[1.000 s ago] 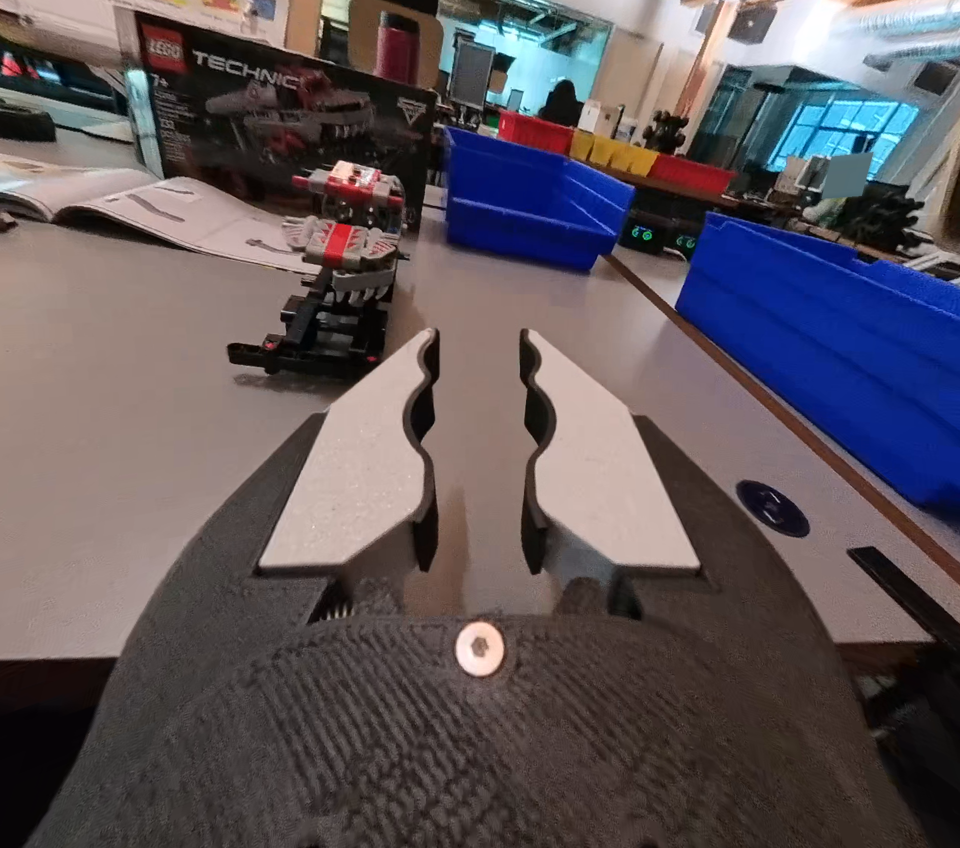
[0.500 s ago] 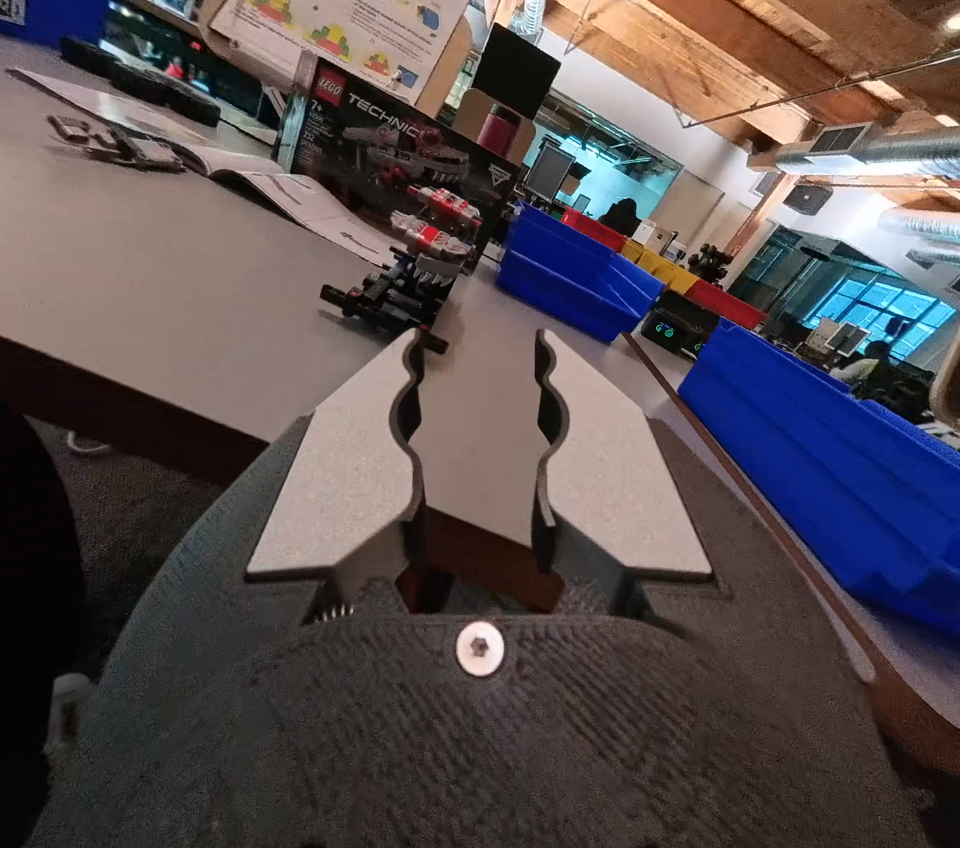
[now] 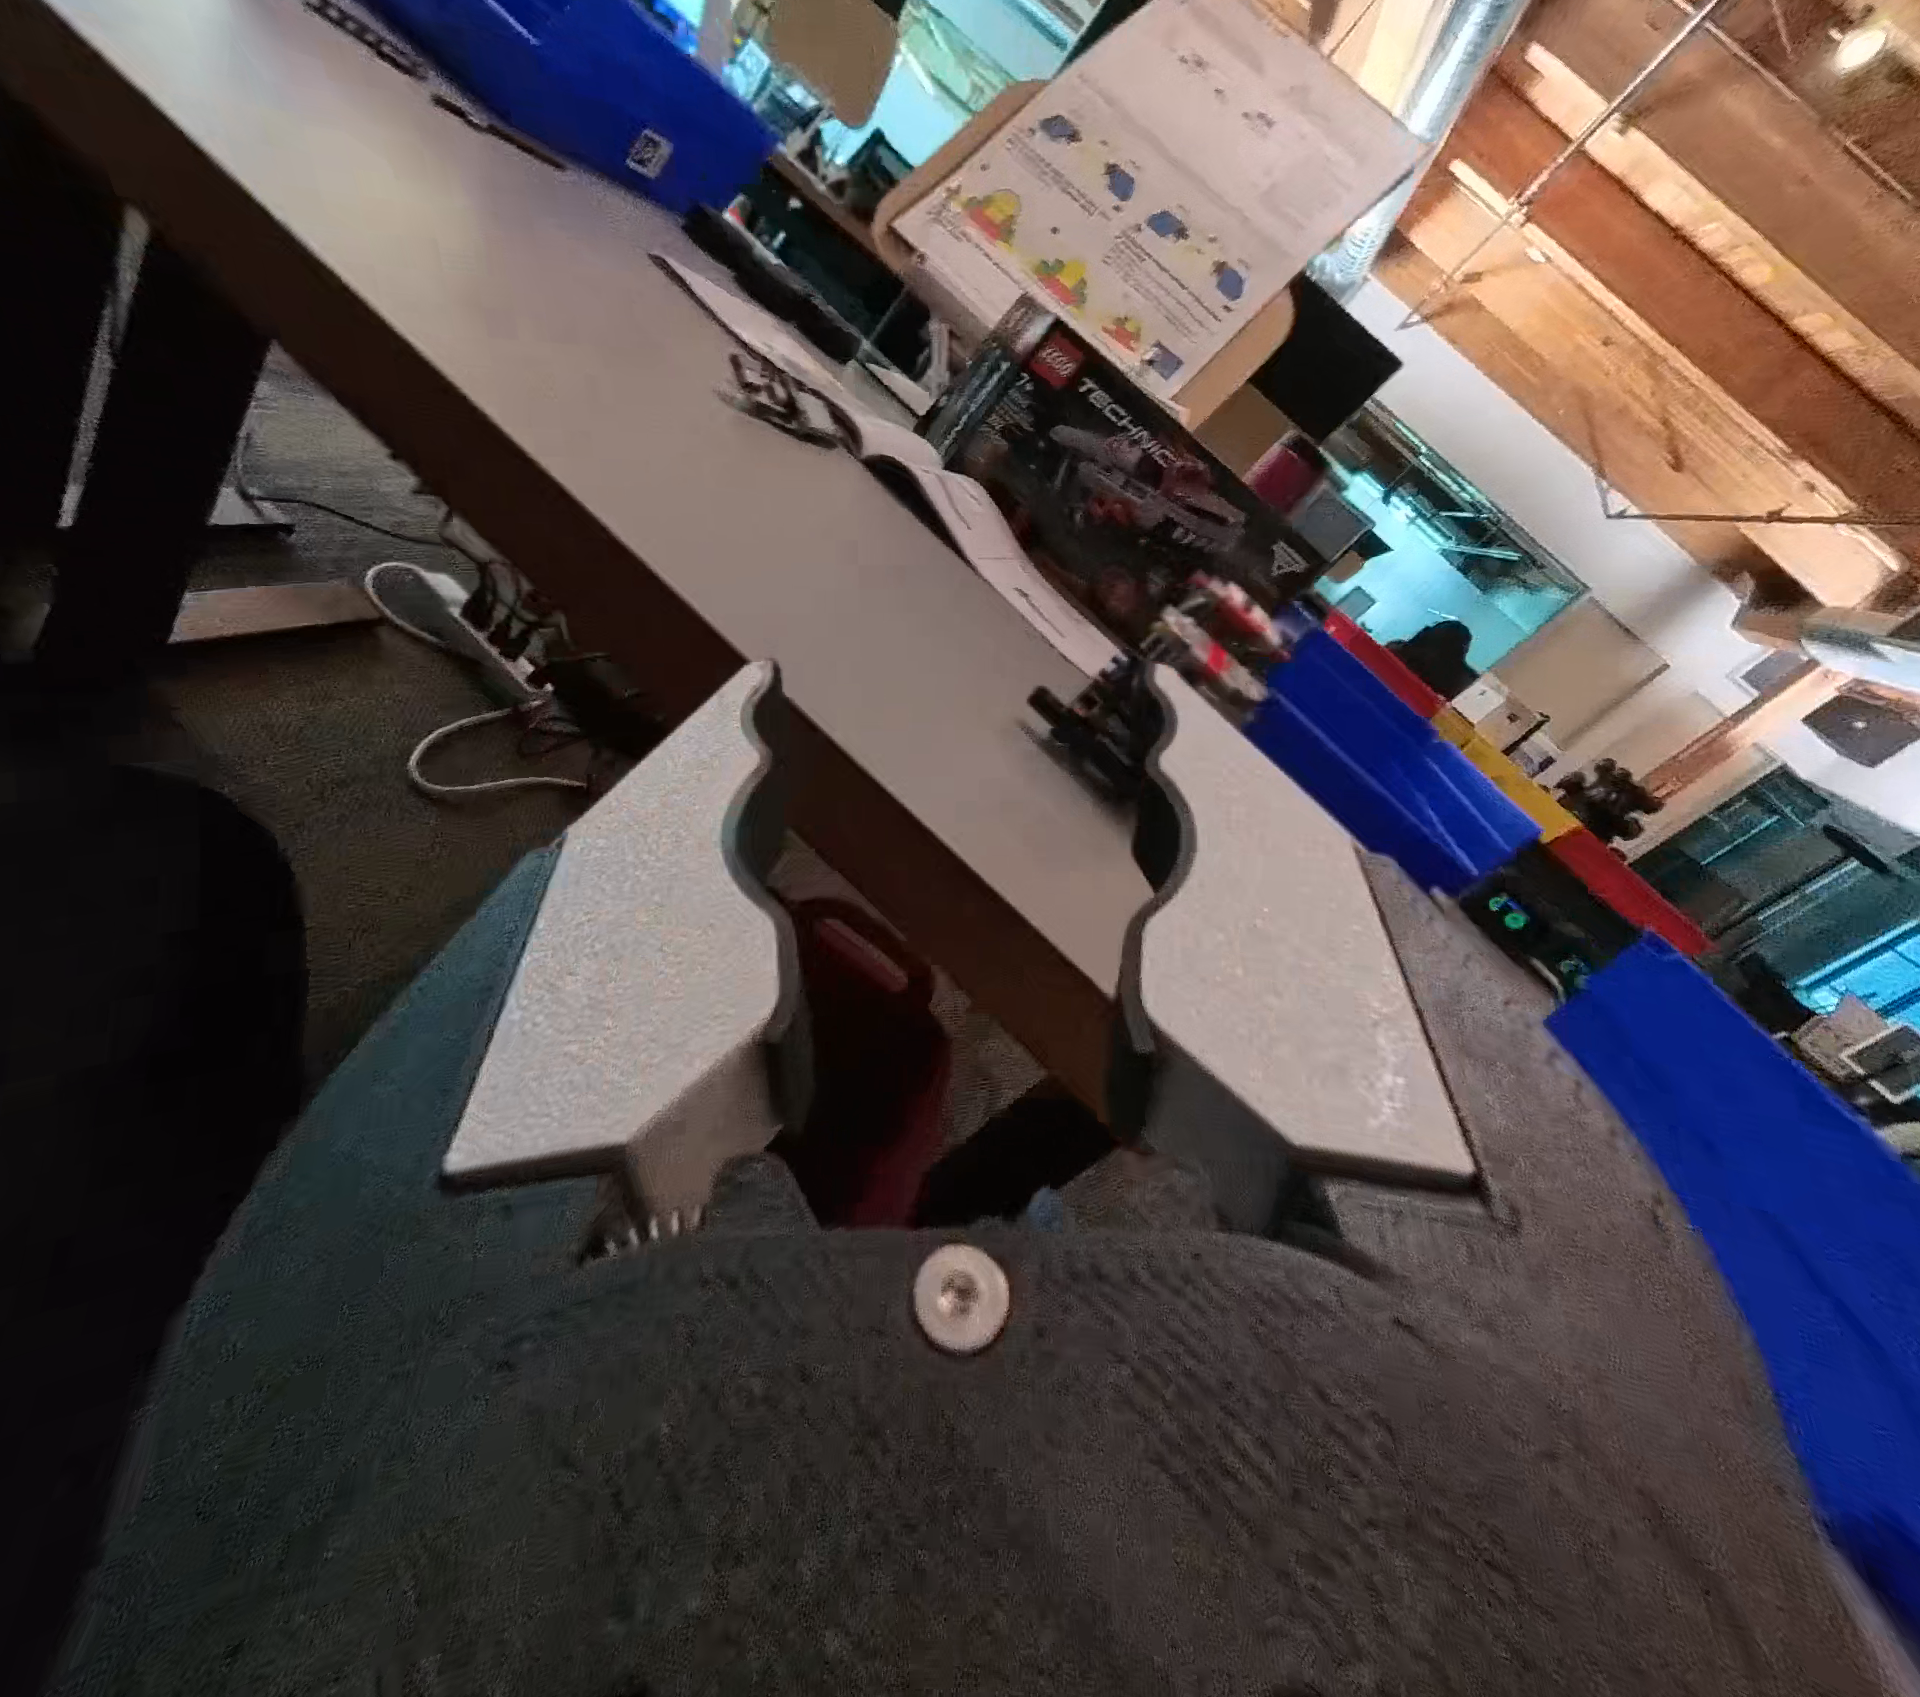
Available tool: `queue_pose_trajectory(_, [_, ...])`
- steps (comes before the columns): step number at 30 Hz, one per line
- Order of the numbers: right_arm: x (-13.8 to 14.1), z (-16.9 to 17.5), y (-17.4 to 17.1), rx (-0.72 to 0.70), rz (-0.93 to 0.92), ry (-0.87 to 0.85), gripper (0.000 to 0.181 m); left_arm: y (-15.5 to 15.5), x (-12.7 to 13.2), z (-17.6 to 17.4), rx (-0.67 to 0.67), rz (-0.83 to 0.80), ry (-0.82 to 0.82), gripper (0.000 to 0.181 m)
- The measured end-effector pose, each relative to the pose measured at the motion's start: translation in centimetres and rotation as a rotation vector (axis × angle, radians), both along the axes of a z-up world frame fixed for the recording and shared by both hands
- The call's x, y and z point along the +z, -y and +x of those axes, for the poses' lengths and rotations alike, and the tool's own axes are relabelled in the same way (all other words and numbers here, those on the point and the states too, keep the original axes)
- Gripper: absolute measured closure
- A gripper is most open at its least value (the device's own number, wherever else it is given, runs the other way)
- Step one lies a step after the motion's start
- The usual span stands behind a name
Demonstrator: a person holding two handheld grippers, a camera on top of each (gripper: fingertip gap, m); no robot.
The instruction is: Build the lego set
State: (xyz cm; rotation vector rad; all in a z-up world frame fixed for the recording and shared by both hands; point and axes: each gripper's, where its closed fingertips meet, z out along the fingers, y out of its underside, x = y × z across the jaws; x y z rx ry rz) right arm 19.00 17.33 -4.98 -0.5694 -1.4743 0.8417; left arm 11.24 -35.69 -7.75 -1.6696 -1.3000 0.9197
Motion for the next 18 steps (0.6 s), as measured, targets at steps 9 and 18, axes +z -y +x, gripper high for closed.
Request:
queue_pose_trajectory(9, [-8.6,1.9,9.2,0.221,0.105,0.285,0.111,6.7,-7.8,9.6,0.248,-0.003,0.092,0.076])
queue_pose_trajectory(18, [-10.4,0.3,13.2,0.311,0.092,0.367,0.121,9.3,-9.4,18.1,0.303,-0.005,0.137,0.074])
